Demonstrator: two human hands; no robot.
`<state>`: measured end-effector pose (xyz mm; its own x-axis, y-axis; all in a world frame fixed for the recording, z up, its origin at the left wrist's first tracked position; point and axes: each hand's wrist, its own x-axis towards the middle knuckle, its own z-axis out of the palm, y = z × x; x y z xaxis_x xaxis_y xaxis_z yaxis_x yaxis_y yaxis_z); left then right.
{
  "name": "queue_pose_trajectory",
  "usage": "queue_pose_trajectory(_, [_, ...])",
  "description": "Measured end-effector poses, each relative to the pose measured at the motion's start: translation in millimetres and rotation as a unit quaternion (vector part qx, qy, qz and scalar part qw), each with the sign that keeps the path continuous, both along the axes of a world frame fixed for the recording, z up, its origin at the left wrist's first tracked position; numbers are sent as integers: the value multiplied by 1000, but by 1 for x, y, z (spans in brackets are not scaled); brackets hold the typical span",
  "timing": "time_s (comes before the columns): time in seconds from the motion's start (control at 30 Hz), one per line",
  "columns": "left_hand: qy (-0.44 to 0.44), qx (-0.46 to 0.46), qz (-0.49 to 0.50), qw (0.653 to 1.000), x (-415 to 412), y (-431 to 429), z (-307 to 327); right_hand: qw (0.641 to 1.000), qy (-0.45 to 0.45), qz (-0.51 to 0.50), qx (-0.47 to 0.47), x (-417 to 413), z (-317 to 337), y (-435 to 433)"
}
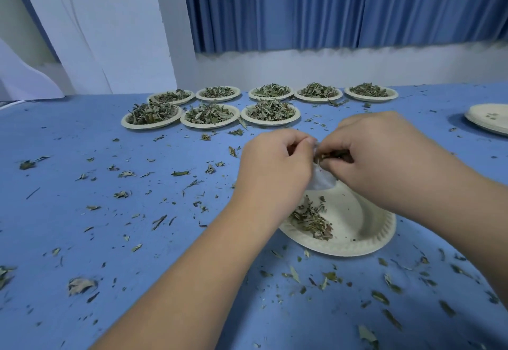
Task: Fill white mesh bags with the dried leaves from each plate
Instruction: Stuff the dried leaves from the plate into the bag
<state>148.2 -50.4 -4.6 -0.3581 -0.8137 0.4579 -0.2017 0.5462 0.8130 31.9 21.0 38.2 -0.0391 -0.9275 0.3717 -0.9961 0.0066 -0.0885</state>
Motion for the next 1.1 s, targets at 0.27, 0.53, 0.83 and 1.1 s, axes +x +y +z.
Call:
queue_pose_trajectory(0.27, [101,116,4,988,3,-6,3,994,-48,-12,-102,16,-2,-14])
queue_pose_trajectory(0.53, [131,156,12,979,8,-9,5,977,-201,64,-40,3,8,-17])
queue_pose_trajectory(0.83, [137,158,12,978,7,-7,6,988,-47,120,-84,3,2,-17])
queue_pose_trajectory(1.1, [182,148,42,971,15,-17,6,958,-274,85,-16,-37,-13,5])
